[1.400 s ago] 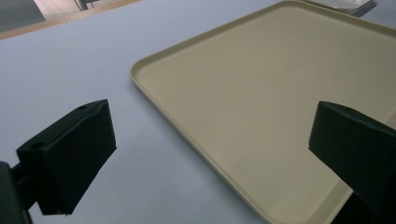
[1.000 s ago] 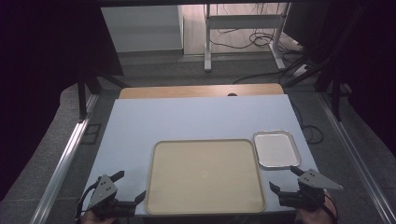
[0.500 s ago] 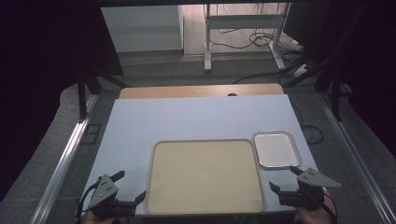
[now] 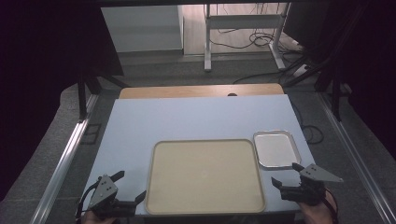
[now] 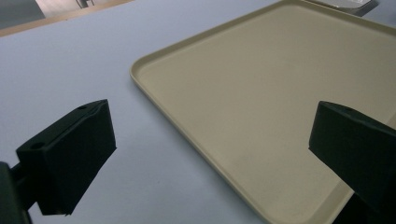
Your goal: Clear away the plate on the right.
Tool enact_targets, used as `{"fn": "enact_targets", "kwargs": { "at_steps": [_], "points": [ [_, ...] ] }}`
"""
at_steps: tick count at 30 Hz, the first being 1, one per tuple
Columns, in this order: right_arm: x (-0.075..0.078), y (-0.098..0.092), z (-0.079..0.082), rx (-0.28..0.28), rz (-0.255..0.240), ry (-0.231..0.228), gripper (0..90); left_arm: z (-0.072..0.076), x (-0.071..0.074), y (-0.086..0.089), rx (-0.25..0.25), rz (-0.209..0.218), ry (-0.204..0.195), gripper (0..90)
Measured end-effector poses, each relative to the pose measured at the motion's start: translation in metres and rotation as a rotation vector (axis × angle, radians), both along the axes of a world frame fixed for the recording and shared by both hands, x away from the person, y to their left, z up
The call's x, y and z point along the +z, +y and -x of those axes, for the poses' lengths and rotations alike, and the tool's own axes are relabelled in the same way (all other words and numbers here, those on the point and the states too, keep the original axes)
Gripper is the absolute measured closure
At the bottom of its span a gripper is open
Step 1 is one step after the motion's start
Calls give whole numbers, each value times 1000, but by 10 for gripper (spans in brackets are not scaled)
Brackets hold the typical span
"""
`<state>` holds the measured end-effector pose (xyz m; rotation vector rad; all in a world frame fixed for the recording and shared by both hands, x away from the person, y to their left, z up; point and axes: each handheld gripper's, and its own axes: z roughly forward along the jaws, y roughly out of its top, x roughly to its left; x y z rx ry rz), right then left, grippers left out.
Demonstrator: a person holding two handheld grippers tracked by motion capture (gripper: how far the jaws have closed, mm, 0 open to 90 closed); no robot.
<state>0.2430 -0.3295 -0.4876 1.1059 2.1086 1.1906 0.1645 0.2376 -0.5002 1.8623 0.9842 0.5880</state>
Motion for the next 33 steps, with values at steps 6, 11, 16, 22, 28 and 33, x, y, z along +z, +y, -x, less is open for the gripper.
{"fn": "enact_targets", "kwargs": {
  "at_steps": [6, 11, 16, 22, 28, 33],
  "points": [
    [-1, -4, -8, -10, -16, 8, 50, 0, 0, 0, 0, -5, 1, 2],
    [-2, -7, -11, -18, -23, 12, 50, 0, 0, -1, 2, -6, 2, 2],
    [-1, -8, -15, -23, -23, 11, 50, -1, 0, -1, 3, -8, 3, 2],
    [-2, -10, -22, -30, -24, 7, 53, 0, 0, -1, 3, -9, 2, 2],
    [-1, -12, -30, -44, -25, 11, 54, -1, 0, -1, 2, -12, 2, 2],
    [-1, -12, -35, -45, -19, 12, 54, -1, 0, -2, 1, -14, 2, 2]
  ]
}}
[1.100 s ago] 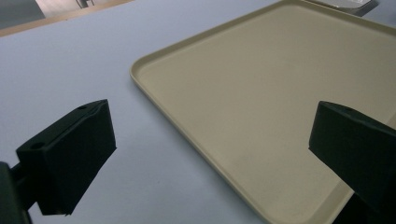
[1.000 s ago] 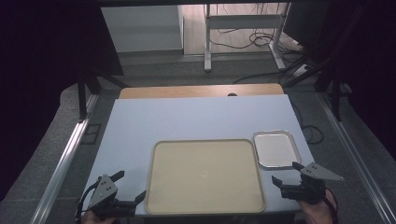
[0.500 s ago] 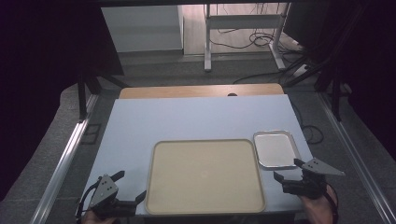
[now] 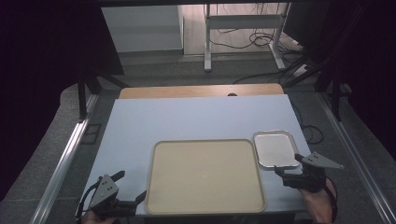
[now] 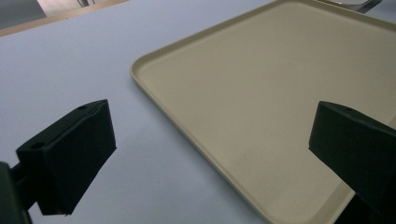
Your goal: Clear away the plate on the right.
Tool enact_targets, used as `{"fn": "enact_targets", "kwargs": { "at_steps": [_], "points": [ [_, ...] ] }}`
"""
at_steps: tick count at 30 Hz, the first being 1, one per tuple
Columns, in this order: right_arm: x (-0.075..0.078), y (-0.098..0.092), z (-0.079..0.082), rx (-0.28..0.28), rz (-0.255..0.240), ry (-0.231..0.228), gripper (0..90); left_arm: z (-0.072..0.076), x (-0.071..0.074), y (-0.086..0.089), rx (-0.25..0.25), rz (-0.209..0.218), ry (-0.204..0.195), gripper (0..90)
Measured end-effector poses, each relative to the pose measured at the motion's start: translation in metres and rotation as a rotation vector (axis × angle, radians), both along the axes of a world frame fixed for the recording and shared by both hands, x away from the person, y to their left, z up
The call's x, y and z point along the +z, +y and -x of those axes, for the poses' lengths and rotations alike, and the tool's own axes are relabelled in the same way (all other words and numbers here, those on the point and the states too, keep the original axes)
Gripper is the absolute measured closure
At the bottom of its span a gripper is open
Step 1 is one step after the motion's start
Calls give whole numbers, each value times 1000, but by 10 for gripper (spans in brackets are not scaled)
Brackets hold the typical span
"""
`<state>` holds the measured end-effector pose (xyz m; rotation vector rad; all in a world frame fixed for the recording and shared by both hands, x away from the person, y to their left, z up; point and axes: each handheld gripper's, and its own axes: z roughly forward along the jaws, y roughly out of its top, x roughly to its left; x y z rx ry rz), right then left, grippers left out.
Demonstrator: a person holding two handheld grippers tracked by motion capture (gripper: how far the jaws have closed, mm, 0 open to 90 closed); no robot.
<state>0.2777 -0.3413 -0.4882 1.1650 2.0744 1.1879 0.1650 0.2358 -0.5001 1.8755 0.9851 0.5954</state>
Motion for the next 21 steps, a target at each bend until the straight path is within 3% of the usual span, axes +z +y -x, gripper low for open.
{"fn": "enact_targets", "kwargs": {
  "at_steps": [21],
  "points": [
    [1, -6, -27, -29, -4, 32, 57, 0, 0, 0, 2, 4, 1, 2]
  ]
}}
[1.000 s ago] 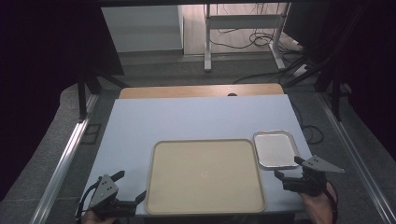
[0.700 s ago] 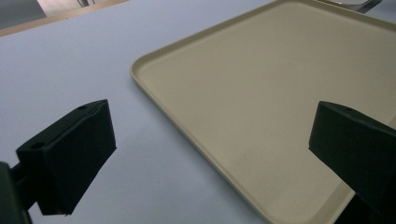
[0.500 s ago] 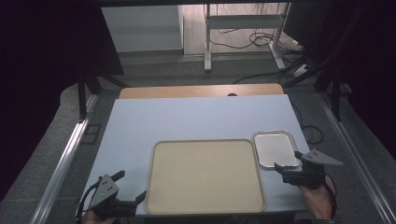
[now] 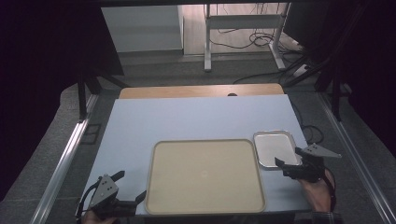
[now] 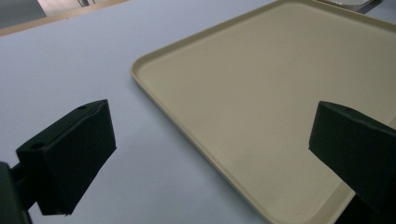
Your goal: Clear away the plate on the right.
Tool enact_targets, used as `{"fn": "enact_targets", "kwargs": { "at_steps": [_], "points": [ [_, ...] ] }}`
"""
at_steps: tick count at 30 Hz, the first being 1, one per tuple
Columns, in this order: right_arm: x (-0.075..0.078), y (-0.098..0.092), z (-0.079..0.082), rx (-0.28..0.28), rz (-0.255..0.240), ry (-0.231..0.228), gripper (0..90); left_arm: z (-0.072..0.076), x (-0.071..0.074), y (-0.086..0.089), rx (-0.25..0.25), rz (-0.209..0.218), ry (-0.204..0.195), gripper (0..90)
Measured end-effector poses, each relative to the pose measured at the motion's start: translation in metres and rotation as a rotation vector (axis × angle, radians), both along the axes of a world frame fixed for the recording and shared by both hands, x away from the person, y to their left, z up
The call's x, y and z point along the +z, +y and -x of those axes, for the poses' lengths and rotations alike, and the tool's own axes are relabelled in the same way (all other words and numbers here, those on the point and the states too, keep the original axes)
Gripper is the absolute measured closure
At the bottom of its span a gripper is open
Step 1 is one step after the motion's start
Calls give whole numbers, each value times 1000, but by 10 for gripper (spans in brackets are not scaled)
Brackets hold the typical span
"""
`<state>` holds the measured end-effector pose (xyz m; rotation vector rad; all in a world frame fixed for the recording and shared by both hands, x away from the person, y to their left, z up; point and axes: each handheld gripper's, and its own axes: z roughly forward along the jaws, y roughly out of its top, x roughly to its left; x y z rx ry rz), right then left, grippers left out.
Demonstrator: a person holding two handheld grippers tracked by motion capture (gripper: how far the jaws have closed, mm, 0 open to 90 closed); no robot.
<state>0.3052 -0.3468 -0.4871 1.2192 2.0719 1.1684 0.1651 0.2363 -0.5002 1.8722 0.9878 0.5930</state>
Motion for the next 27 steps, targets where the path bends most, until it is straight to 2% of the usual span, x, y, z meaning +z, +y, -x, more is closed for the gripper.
{"fn": "enact_targets", "kwargs": {
  "at_steps": [16, 24, 27],
  "points": [
    [0, -3, -18, -24, 31, 10, 64, 0, 0, 0, -1, 5, 4, 2],
    [-3, 0, -27, -44, 52, 39, 29, 0, 0, 1, -2, 7, 4, 2],
    [-3, -1, -29, -53, 39, 38, 25, 0, 0, 1, -3, 6, 4, 3]
  ]
}}
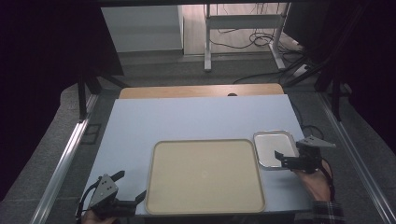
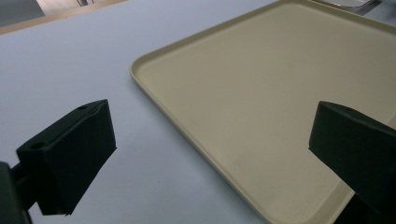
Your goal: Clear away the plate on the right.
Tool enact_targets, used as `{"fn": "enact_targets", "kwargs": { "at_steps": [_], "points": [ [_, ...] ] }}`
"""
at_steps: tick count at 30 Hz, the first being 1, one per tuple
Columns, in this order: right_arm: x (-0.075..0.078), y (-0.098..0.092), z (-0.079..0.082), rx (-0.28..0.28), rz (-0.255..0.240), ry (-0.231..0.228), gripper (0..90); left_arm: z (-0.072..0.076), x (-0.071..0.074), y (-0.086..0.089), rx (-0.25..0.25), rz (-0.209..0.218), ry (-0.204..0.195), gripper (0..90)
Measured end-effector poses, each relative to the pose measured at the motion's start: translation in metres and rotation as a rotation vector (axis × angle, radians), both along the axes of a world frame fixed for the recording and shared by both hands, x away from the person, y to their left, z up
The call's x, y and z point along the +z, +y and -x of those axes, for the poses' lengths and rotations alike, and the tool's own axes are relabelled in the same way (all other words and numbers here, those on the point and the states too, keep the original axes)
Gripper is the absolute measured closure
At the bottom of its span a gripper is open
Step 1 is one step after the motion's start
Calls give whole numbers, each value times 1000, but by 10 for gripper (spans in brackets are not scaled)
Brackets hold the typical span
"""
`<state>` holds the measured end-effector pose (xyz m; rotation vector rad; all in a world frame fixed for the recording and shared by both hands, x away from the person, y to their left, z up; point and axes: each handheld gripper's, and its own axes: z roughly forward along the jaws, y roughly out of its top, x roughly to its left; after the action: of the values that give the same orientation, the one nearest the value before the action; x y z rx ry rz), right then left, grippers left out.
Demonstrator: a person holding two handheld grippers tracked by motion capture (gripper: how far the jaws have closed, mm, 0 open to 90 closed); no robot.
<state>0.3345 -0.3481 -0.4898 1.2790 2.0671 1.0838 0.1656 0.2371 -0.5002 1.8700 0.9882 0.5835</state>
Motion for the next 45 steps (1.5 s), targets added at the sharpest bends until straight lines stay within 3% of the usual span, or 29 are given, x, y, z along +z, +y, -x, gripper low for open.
{"fn": "enact_targets", "kwargs": {
  "at_steps": [6, 16, 21, 30, 31, 34, 35, 43, 45],
  "points": [
    [3, -5, -5, -15, -25, 4, 28, 0, 0, 0, -1, -2, -1, 3],
    [3, -19, -16, -101, -28, 51, 141, 0, 0, 0, -3, -3, -2, 4],
    [3, -33, -23, -183, -31, 99, 304, 0, 0, 0, -4, -3, -1, 5],
    [-1, -46, -30, -202, -63, 164, 493, -1, 0, -1, -5, -5, 0, 7],
    [-4, -47, -34, -213, -69, 199, 539, -1, 0, -1, -5, -5, 0, 7],
    [-8, -49, -37, -214, -83, 231, 577, -1, 0, -1, -5, -5, 0, 7],
    [-11, -51, -40, -221, -99, 261, 625, -1, 0, -1, -5, -6, 0, 7],
    [-19, -57, -47, -209, -150, 320, 822, -1, 0, -1, -6, -11, 0, 8],
    [-19, -58, -48, -210, -190, 334, 863, -1, 0, -1, -6, -11, 0, 9]
  ]
}}
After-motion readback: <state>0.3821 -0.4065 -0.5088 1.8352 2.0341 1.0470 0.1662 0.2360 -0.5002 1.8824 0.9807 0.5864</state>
